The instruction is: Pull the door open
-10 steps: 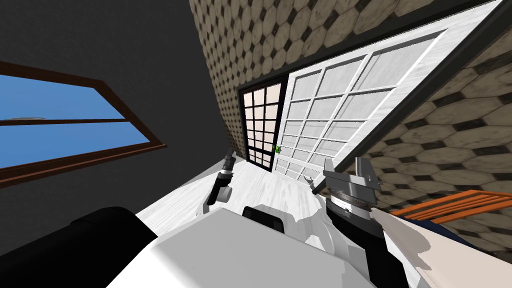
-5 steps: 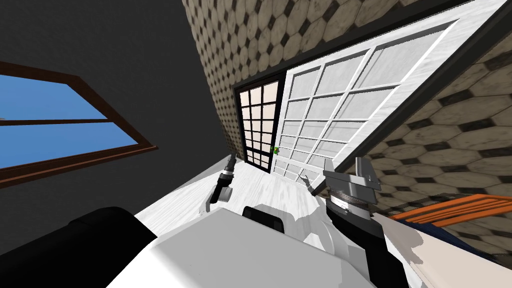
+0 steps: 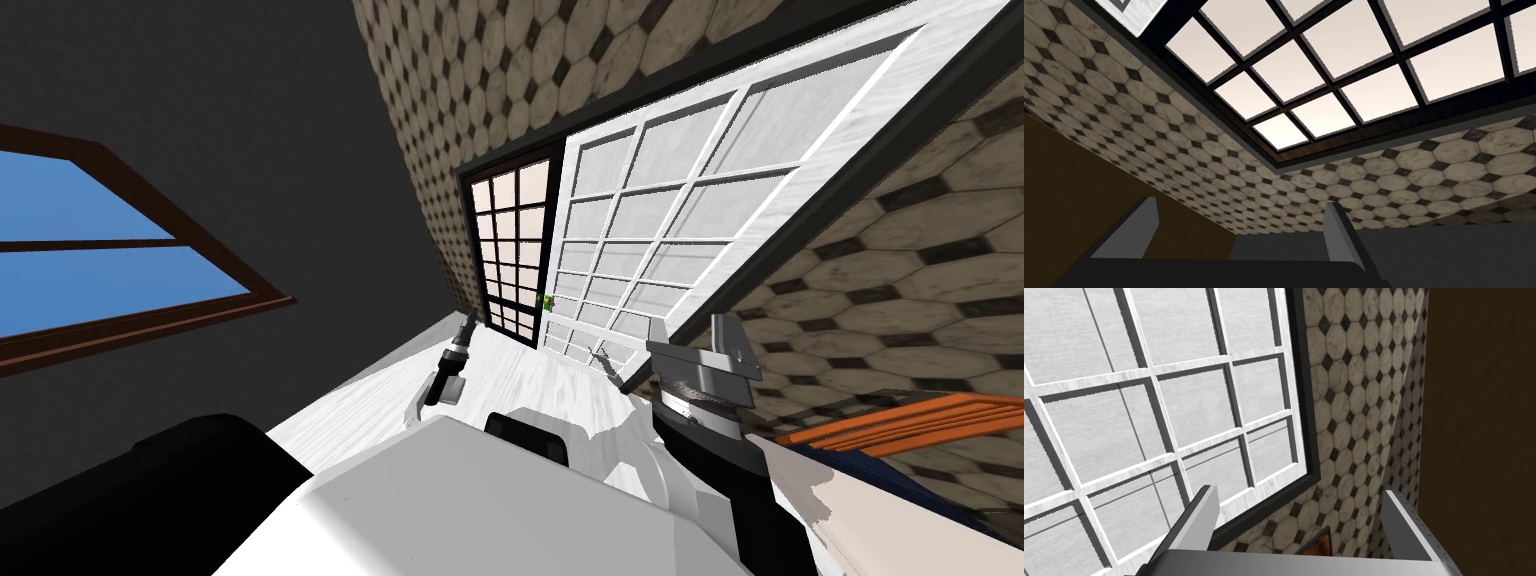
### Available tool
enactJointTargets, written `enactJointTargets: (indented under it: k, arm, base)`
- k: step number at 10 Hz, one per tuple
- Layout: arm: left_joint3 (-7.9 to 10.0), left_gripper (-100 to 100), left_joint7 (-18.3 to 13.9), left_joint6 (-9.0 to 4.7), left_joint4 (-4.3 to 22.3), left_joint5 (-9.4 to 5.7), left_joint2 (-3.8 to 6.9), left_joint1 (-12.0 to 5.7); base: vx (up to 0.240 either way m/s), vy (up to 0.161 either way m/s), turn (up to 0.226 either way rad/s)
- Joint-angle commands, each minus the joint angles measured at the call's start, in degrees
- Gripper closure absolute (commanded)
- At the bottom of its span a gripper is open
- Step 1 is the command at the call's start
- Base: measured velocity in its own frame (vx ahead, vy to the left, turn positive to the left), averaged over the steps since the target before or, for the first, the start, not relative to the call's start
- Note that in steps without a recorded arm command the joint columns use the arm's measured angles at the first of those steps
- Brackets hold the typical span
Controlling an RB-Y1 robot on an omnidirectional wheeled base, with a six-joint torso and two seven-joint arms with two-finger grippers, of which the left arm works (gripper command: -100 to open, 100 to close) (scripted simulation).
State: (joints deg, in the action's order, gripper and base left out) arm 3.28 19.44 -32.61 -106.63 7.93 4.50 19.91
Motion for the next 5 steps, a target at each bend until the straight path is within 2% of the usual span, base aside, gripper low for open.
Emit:
enactJointTargets:
  k: [1,5]
  arm:
    - [0.33,-100,2.4,-0.52,2.4,1.03,0.02,-0.68]
    - [1.36,-100,7.8,-2.21,8.7,3.43,0.20,-2.36]
  base:
    - [0.119,-0.056,-0.031]
    - [0.102,-0.054,-0.036]
